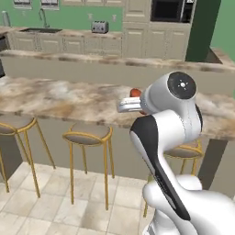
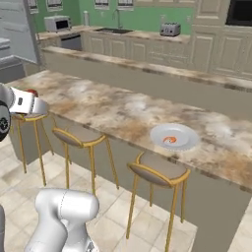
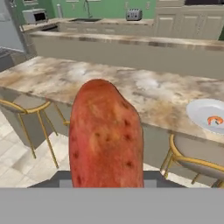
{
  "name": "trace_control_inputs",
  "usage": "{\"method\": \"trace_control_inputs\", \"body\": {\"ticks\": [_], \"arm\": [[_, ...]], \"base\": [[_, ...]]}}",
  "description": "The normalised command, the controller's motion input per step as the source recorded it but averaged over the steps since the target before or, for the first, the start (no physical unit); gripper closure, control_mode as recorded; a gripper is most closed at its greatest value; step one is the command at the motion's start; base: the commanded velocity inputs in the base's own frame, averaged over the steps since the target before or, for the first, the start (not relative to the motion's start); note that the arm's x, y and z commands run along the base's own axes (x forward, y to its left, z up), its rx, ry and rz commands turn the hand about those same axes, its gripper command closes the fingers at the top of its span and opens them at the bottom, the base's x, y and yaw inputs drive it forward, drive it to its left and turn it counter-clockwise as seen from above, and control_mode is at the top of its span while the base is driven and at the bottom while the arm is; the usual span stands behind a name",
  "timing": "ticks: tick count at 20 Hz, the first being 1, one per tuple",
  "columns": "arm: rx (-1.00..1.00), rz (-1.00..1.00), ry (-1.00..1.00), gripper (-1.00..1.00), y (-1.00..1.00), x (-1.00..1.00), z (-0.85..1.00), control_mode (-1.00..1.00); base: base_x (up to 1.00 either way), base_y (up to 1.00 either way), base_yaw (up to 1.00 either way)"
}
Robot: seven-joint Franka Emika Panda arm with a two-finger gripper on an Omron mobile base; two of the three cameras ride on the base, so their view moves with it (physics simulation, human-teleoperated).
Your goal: Take the cheese, shrimp, and sweet potato from the fridge and place them on the plate on the dining counter to create an appetizer plate.
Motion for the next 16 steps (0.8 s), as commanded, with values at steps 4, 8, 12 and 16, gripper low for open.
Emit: {"method": "trace_control_inputs", "body": {"ticks": [4,8,12,16], "arm": [[0.00,0.00,0.00,1.00,0.00,0.00,0.00,1.00],[0.00,0.00,0.00,1.00,0.00,0.00,0.00,1.00],[0.00,0.00,0.00,1.00,0.00,0.00,0.00,1.00],[0.00,0.00,0.00,1.00,0.00,0.00,0.00,1.00]], "base": [[0.08,-0.94,-0.43],[0.31,-0.78,-0.36],[0.51,-0.47,-0.33],[0.93,0.27,-0.31]]}}
